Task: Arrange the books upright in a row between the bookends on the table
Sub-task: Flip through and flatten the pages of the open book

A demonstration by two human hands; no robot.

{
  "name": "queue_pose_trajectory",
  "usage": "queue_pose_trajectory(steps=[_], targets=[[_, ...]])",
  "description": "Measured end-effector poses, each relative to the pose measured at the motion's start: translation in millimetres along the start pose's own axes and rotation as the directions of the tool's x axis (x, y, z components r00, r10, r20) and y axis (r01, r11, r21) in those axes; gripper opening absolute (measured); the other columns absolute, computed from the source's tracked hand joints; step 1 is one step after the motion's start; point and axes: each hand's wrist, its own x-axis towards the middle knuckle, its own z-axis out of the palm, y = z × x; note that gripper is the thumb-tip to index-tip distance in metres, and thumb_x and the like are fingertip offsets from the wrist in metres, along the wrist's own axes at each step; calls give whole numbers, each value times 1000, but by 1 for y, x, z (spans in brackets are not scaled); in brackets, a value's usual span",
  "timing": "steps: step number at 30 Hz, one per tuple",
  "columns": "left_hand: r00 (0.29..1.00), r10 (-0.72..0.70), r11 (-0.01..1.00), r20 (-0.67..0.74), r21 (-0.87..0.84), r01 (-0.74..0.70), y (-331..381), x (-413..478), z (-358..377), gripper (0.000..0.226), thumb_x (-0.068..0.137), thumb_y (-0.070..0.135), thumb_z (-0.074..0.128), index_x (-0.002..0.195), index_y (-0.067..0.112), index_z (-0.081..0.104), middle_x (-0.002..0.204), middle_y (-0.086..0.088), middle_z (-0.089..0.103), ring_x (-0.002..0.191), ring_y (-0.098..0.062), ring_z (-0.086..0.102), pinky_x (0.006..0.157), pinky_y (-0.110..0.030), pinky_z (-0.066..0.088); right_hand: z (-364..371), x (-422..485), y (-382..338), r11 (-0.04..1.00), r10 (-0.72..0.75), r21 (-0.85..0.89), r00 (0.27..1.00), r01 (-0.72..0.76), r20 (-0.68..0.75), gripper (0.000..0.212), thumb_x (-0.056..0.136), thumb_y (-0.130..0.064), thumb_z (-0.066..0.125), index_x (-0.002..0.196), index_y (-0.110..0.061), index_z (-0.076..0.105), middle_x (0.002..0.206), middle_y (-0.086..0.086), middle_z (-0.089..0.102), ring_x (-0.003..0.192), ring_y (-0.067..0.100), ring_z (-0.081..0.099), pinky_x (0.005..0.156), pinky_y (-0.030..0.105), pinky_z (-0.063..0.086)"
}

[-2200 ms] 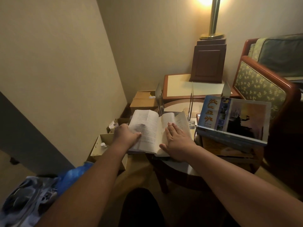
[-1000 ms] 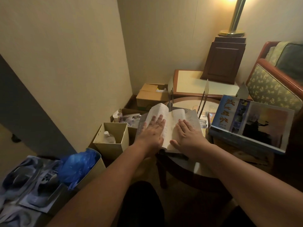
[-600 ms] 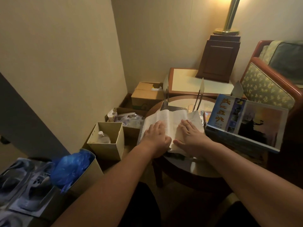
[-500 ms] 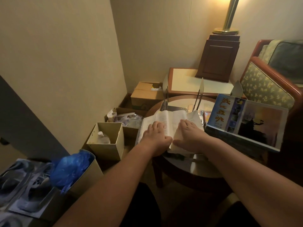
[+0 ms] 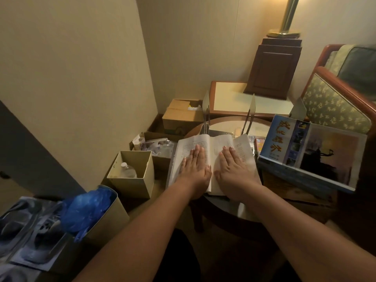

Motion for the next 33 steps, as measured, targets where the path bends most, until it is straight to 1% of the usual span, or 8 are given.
queue_pose_trajectory(steps=[4,7,11,17,21,24,29,33], targets=[[997,-30,999,67,13,30,-5,11,-9,62,107,40,11,159,19,-16,167,-1,-21,153,-14,-18,125,-43,-7,-2,5,1,1000,-9,10,999,8,41,68,110,-43,21,161,-10,-10,168,7,-21,151,20,-26,114,32,-20],[995,-53,998,85,18,52,-7,19,-13,61,107,38,12,160,17,-11,169,-1,-16,154,-14,-13,126,-42,-4,-4,5,-1,1000,-13,11,999,13,39,69,110,-44,23,161,-11,-9,169,6,-18,153,21,-23,115,32,-19],[992,-99,995,84,24,97,-2,33,-17,59,108,36,9,162,16,-6,170,0,-11,155,-15,-8,126,-43,-1,-6,6,-4,1000,3,20,999,-4,41,68,110,-44,21,161,-9,-8,169,8,-17,154,22,-21,113,31,-19],[982,-185,979,32,89,181,-2,50,-22,60,107,40,12,162,19,3,170,0,2,154,-25,9,121,-53,8,-6,6,-3,1000,3,24,999,-5,50,68,110,-43,22,161,-8,-8,169,9,-16,154,22,-20,112,30,-19],[997,-80,994,6,79,79,-12,41,-17,59,107,38,9,162,23,-5,170,5,-6,155,-19,0,122,-50,7,-5,4,-4,1000,2,15,999,-3,54,69,110,-43,23,160,-9,-10,169,8,-18,154,22,-21,111,30,-19],[999,-21,992,30,129,17,-25,32,-15,58,106,40,6,160,27,-12,168,9,-15,155,-14,-10,124,-49,3,-4,6,0,1000,-14,23,998,12,63,69,110,-44,22,161,-10,-10,169,7,-18,153,20,-21,111,30,-20],[998,20,994,56,107,-26,-37,1,-8,60,107,49,9,158,30,-17,166,12,-23,152,-13,-23,124,-50,-9,-5,12,5,998,-33,57,997,29,70,68,110,-43,23,162,-14,-8,169,3,-17,153,18,-22,115,32,-17],[998,37,991,47,131,-43,-41,-27,0,59,106,51,8,152,34,-25,162,14,-31,148,-11,-31,123,-50,-12,-4,14,6,997,-42,69,998,38,55,66,110,-43,24,162,-15,-6,170,2,-16,153,18,-21,119,34,-14]])
